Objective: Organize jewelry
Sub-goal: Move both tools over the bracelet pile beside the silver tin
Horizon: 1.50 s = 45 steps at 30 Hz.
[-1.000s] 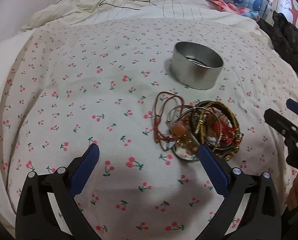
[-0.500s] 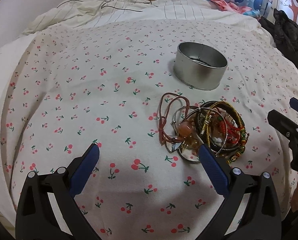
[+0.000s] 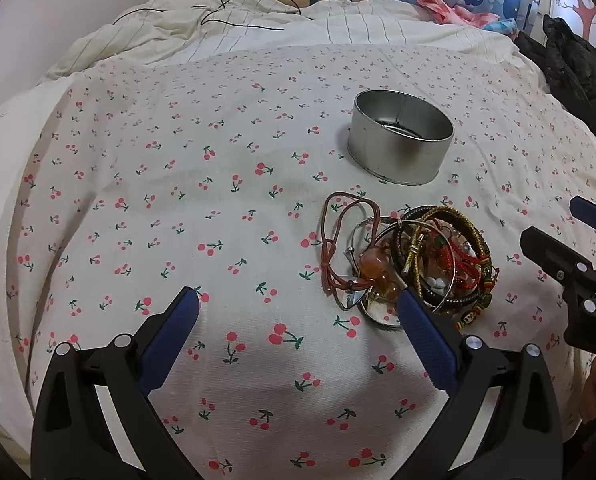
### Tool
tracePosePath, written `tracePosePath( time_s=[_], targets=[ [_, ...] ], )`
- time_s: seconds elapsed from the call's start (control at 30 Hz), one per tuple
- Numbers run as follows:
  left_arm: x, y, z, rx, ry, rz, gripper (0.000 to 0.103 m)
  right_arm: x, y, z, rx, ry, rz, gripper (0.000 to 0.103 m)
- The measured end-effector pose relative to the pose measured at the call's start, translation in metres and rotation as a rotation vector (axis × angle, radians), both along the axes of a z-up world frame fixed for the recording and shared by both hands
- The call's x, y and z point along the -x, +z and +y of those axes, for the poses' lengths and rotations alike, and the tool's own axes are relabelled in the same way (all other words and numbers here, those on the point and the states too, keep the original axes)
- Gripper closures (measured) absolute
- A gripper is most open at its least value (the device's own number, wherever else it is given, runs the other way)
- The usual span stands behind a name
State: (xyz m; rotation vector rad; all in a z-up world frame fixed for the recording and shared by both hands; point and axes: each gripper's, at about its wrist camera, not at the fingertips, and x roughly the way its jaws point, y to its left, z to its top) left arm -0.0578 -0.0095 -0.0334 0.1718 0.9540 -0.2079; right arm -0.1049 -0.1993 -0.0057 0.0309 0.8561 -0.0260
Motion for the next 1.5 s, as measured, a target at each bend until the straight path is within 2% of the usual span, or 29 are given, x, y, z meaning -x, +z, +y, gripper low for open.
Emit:
tracePosePath(
  time_s=[0.4, 0.67, 1.0, 1.5],
  targets=[
    [-0.001, 0.000, 0.003, -0.028, 0.025, -0.017, 0.007, 0.000, 0.001, 0.000, 0.006, -0.004, 0.000, 0.007],
    [-0.010, -0.004, 0.024, -0.003, 0.084, 0.010, 0.007, -0.001, -0.003, -0.003, 0.005, -0.006, 0.014, 0.007],
    [-0.005, -0.006, 0.012, -0.016, 0.034, 0.012, 0.007, -0.002, -0.003, -0.002, 0.003, -0.001, 0.019, 0.007],
    [-0.004, -0.006, 0.008, -0.019, 0.026, 0.015, 0.007, -0.001, -0.002, 0.002, 0.008, 0.013, 0.006, 0.007]
  ],
)
